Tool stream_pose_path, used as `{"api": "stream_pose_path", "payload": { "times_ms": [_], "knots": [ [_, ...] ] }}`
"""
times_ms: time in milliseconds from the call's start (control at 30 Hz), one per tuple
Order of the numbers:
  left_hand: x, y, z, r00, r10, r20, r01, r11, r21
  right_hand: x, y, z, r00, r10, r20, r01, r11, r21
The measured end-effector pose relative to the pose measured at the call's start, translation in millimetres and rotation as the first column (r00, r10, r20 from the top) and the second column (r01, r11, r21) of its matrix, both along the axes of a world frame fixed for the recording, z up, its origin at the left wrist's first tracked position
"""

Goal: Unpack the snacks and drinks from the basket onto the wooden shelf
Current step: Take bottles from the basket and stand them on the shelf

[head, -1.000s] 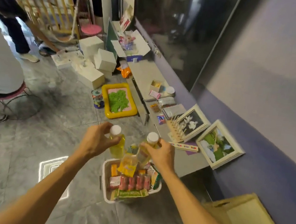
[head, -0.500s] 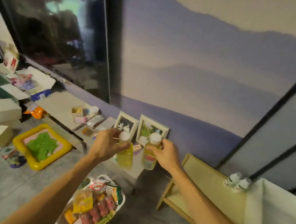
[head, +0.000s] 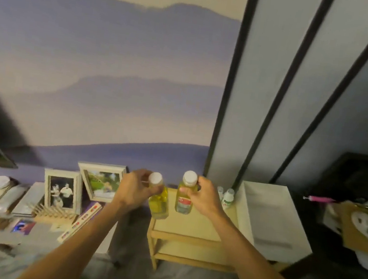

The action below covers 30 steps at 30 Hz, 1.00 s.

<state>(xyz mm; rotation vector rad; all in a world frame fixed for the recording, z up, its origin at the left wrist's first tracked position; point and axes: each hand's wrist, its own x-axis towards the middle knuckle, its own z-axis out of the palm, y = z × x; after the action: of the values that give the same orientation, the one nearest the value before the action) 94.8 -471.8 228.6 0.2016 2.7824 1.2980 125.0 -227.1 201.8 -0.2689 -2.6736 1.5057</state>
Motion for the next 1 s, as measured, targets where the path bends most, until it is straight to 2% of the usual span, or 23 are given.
{"api": "stream_pose_path", "payload": {
  "times_ms": [367, 533, 800, 1000],
  "knots": [
    [-101, 116, -77, 0.986, -0.053, 0.159, 0.058, 0.998, -0.028, -92, 94, -81, 0.988, 0.01, 0.152, -0.006, 1.0, -0.021],
    [-133, 133, -121, 0.978, -0.073, 0.196, 0.087, 0.994, -0.066, -121, 100, -128, 0.981, 0.021, 0.191, -0.014, 0.999, -0.04],
    [-169, 145, -193, 0.964, -0.126, 0.234, 0.156, 0.981, -0.117, -137, 101, -186, 0.965, -0.112, 0.238, 0.123, 0.992, -0.033],
    [-162, 159, -211, 0.948, -0.107, 0.301, 0.141, 0.986, -0.092, -131, 97, -217, 0.954, -0.113, 0.277, 0.121, 0.993, -0.014]
  ]
}}
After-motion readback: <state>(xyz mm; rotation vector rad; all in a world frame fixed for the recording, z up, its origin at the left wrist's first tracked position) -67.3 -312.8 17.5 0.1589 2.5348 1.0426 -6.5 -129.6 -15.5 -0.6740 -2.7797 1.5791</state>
